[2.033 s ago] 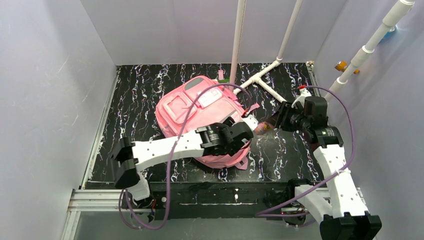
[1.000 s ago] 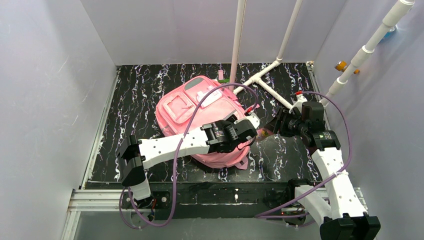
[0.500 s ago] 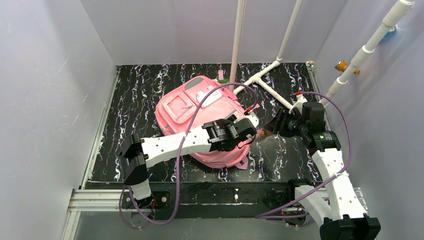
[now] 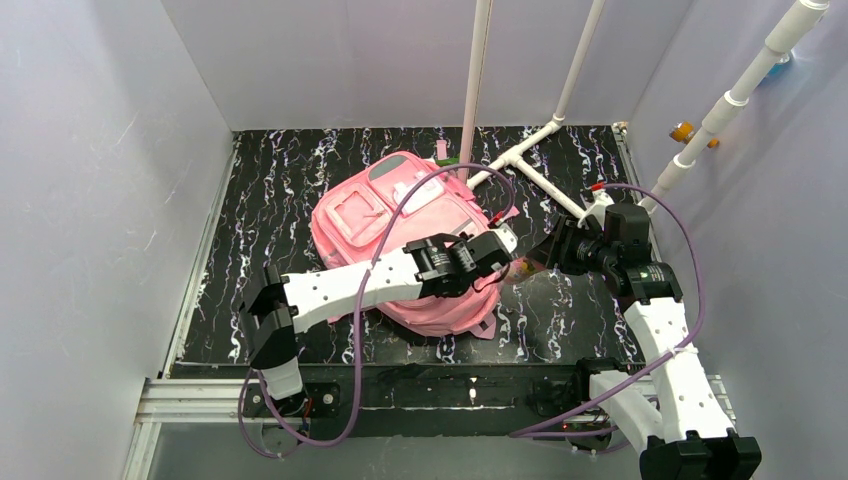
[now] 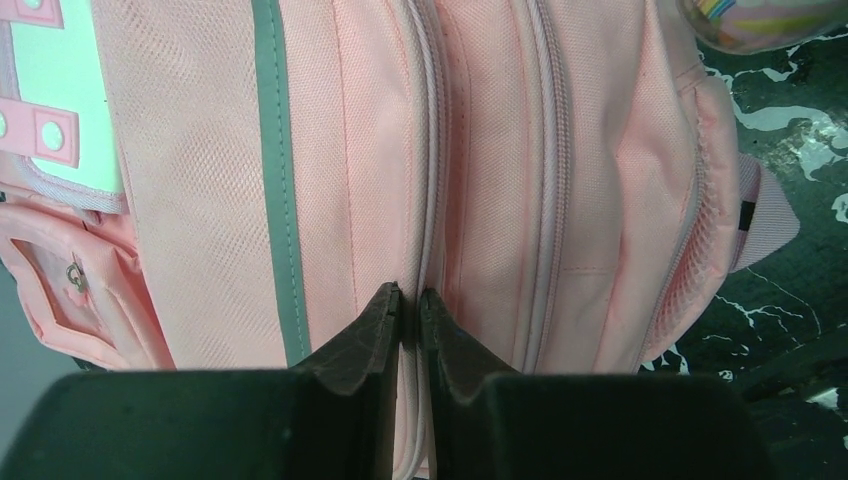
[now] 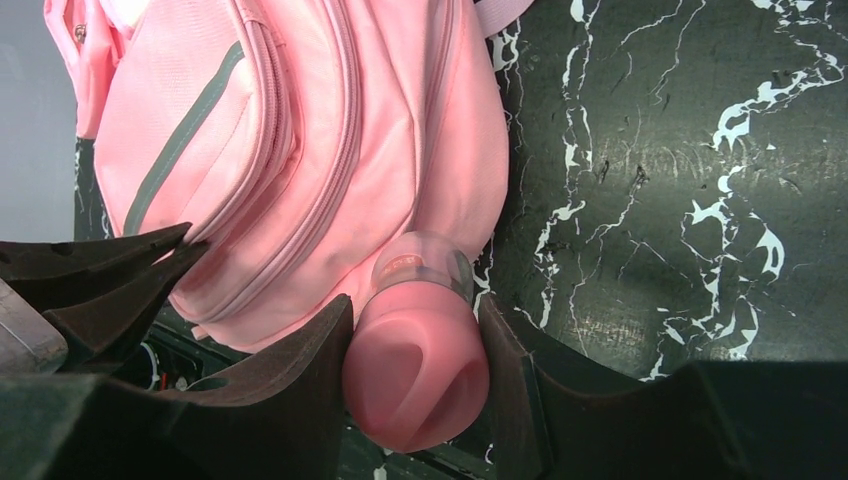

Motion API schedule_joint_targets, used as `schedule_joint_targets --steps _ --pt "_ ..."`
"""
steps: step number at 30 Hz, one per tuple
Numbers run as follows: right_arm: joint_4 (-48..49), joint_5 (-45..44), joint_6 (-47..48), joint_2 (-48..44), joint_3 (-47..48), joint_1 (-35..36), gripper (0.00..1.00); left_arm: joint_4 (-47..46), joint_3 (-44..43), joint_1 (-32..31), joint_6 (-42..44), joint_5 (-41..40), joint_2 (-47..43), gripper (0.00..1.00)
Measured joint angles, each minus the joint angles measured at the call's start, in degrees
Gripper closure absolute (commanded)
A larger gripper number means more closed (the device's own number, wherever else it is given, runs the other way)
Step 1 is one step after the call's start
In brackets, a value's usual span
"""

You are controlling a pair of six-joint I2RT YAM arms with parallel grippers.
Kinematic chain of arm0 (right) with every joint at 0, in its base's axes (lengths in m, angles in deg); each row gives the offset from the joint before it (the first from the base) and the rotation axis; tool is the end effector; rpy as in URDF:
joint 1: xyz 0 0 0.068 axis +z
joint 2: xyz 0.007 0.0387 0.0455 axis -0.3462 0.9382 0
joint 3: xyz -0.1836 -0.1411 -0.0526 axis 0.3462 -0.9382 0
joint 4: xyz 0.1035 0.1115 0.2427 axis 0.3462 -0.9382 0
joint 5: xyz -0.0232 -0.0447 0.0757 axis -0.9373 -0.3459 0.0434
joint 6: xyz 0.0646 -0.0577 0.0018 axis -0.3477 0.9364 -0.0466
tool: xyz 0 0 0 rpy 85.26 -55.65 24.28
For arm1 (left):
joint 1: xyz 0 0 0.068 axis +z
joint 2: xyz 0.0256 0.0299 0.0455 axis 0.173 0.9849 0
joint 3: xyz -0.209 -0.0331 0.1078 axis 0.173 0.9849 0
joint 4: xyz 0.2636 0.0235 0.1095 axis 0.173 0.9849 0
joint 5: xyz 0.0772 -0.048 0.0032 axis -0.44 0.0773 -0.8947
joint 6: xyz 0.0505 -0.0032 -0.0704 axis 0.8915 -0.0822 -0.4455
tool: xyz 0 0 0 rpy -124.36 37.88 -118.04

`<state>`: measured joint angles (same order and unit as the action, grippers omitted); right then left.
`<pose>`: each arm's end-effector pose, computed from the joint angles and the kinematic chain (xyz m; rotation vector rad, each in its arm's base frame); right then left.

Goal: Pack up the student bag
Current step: Place the stationery in the student bag.

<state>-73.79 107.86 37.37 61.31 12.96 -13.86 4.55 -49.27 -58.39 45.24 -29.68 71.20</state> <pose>0.2545 0.0555 0.2593 0.0695 2.2056 0.6585 0.1940 -0.3732 0.2339 1.0285 2.0555 0.1147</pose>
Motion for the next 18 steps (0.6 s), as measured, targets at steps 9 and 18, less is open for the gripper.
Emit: schedule_joint_targets --steps 9,18 --pt "0.0 5.4 -1.9 0.5 1.7 0.0 0.99 1.2 -1.1 3.3 -0.9 6.4 -5.3 1.00" --pt "11.2 17.5 -14.4 0.7 -0.1 0.0 0.99 1.7 -1.7 8.3 -3.8 13.8 -9.3 1.00"
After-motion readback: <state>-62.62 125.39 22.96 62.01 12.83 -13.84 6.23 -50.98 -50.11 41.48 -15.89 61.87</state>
